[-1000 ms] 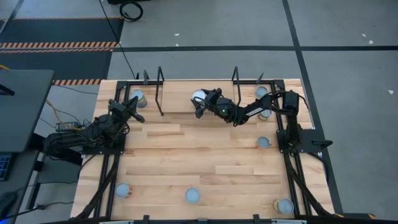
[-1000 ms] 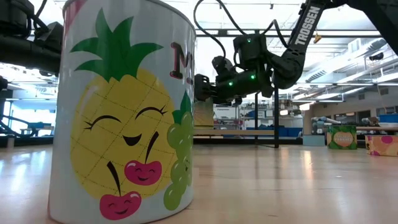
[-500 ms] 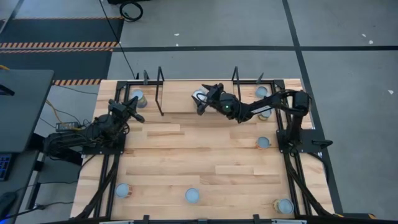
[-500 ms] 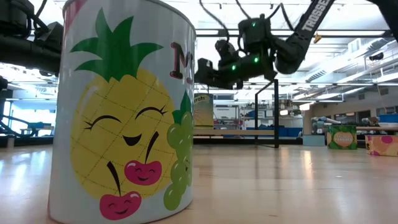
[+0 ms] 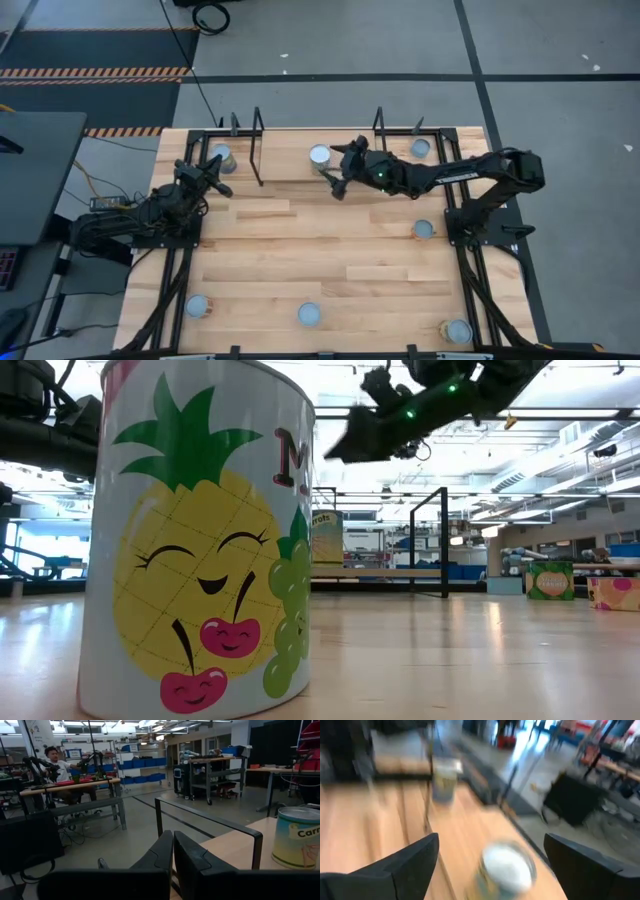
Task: Pick and place cans onto a shelf
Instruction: Put the canned carrots on the shelf
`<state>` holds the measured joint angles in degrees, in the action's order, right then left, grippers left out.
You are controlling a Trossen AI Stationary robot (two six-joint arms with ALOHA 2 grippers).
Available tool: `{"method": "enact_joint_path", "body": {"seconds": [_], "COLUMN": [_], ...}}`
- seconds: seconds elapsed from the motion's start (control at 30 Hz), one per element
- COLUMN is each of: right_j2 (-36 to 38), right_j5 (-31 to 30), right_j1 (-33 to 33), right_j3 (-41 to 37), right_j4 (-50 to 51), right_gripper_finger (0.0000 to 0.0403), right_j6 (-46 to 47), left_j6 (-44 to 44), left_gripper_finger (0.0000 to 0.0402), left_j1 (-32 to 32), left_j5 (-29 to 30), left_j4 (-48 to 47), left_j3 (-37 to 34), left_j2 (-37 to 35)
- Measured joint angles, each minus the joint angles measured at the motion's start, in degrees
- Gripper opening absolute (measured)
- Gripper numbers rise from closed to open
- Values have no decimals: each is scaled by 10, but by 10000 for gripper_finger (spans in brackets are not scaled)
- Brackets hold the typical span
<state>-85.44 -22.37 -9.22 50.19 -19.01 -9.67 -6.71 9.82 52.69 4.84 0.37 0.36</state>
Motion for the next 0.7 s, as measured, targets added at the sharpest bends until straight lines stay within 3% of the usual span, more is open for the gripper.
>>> {"method": "enact_joint_path", "body": {"seconds": [0.13, 0.23, 0.43, 0.57, 0.7], "right_j2": [1, -17, -71, -98, -121], "right_j5": [-19, -20, -26, -48, -48], "right_j1": [-17, -35, -60, -70, -75], "right_j3": [0, 0, 0, 0, 5], "right_j4": [101, 110, 67, 1, -42], "right_gripper_finger": [360, 355, 350, 349, 349], "right_j6": [-6, -6, -51, -98, -115], "left_j6": [0, 0, 9, 85, 101], "left_gripper_finger": [23, 23, 23, 23, 23], "left_j1": [0, 0, 0, 0, 0], "left_j5": [0, 0, -12, -36, -39], "left_j4": [0, 0, 10, 13, 35], "left_j3": [0, 0, 0, 0, 0], "left_j2": [0, 0, 0, 0, 0]}}
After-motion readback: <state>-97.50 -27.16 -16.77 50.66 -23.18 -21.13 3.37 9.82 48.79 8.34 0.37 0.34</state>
